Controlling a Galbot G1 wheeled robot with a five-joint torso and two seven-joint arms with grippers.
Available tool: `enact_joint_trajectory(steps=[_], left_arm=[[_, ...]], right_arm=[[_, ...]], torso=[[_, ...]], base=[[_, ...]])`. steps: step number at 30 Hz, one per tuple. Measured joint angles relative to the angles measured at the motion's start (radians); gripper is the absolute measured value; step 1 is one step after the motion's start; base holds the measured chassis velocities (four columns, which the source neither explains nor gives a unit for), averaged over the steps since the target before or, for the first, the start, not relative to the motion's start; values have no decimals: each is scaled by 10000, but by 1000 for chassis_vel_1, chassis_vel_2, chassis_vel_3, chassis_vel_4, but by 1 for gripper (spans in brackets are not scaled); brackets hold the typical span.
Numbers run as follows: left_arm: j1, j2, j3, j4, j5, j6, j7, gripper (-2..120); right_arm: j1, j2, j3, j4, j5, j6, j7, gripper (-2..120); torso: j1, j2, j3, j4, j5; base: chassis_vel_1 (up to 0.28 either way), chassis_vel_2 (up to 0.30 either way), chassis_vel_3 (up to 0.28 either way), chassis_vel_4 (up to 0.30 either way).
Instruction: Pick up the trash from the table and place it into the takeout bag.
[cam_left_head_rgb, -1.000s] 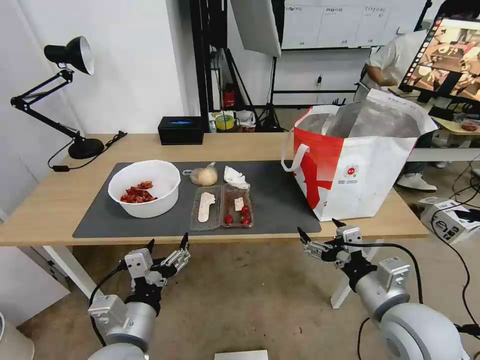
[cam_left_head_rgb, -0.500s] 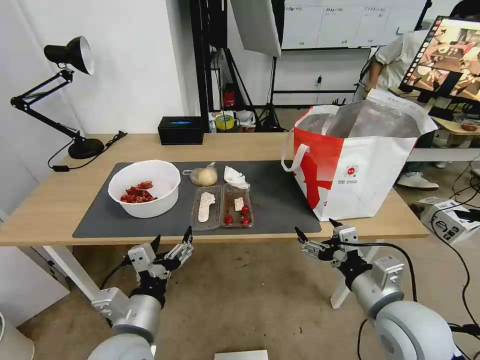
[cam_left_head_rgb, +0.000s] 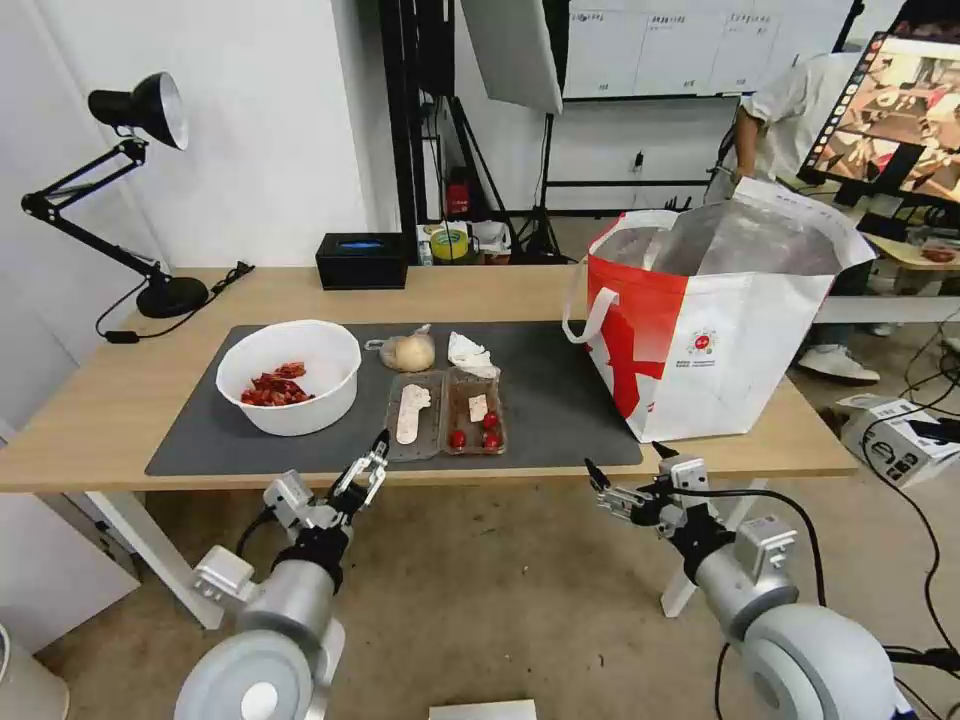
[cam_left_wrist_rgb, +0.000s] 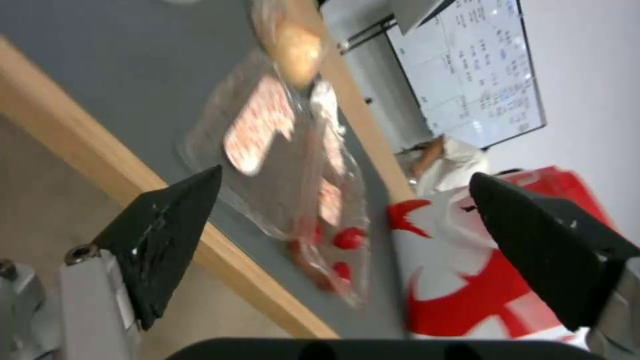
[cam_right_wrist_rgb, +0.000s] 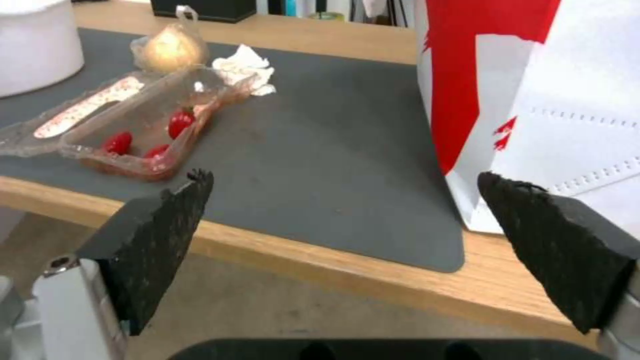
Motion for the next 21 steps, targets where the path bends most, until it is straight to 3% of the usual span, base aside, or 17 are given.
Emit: enact_joint_trajectory(steps=[1, 5, 21], left_arm=[[-178, 15, -2, 47, -812, 2, -417, 100], [-360, 2, -16, 163, -1726, 2, -785, 100], [-686, 38, 266, 660, -1844, 59, -981, 100]], right_arm=[[-3, -32, 21, -8, 0, 0, 0, 100], [13, -90, 39, -47, 5, 5, 1, 100], [120, -88, -88, -225, -28, 18, 7, 100]], torso=[[0, 0, 0, 0, 1], [0, 0, 0, 0, 1], [-1, 0, -2, 0, 1]], base=[[0, 0, 0, 0], [0, 0, 0, 0], [0, 0, 0, 0]])
